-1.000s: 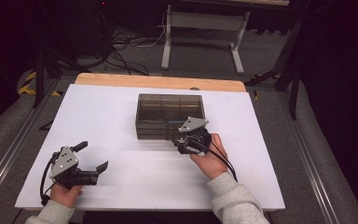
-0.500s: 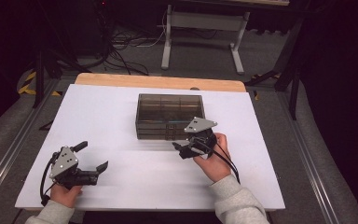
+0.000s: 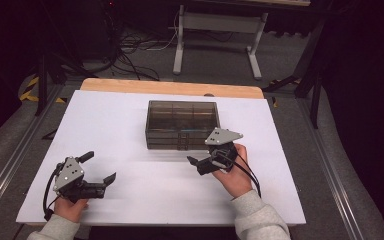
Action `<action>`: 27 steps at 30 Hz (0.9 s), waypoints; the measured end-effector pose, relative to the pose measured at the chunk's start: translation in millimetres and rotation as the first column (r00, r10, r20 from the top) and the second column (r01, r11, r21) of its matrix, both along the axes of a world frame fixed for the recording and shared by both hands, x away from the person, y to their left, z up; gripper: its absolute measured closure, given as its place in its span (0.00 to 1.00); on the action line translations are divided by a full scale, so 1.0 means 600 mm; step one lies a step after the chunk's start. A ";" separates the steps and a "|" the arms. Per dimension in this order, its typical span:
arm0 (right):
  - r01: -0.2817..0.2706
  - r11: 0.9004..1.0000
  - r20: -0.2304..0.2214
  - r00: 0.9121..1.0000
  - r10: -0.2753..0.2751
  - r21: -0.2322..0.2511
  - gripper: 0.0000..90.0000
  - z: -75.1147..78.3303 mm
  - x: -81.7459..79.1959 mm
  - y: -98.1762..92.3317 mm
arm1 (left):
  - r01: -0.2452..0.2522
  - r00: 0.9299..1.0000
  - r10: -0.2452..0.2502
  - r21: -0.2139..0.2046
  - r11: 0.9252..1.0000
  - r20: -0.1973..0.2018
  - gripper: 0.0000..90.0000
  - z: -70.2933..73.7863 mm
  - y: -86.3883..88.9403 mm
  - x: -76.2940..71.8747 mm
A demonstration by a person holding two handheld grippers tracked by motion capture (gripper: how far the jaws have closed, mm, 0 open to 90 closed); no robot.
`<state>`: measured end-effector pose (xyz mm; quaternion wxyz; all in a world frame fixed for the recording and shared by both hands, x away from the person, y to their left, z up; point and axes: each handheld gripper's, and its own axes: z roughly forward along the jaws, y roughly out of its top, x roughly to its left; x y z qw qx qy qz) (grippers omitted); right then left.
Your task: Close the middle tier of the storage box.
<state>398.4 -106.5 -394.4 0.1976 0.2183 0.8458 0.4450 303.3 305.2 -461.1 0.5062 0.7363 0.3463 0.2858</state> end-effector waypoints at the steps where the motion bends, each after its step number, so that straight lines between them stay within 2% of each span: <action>1: 0.004 1.000 0.003 1.000 -0.004 0.004 0.00 0.000 -0.001 -0.002 | 0.000 1.000 0.000 0.000 1.000 0.000 0.00 0.000 0.000 0.000; 5: 0.001 0.999 -0.007 1.000 -0.001 0.037 0.00 -0.002 -0.003 -0.017 | 0.000 1.000 0.000 0.000 1.000 0.000 0.00 0.000 0.000 0.000; 15: 0.024 0.993 0.036 0.999 -0.029 0.114 0.01 -0.017 -0.022 -0.072 | -0.003 1.000 0.003 0.001 1.000 0.000 0.00 0.000 0.000 0.000; 18: 0.029 0.990 0.035 0.999 -0.034 0.137 0.01 -0.024 -0.027 -0.087 | -0.004 1.000 0.004 0.001 1.000 -0.001 0.00 0.000 0.000 0.000; 24: 0.033 0.991 0.024 0.999 -0.036 0.133 0.01 -0.043 -0.033 -0.106 | -0.004 1.000 0.004 0.001 1.000 0.000 0.00 0.000 0.000 0.000; 27: 0.043 0.988 0.023 0.999 -0.047 0.148 0.01 -0.051 -0.036 -0.118 | -0.004 1.000 0.004 0.001 1.000 0.000 0.00 0.000 0.000 0.000</action>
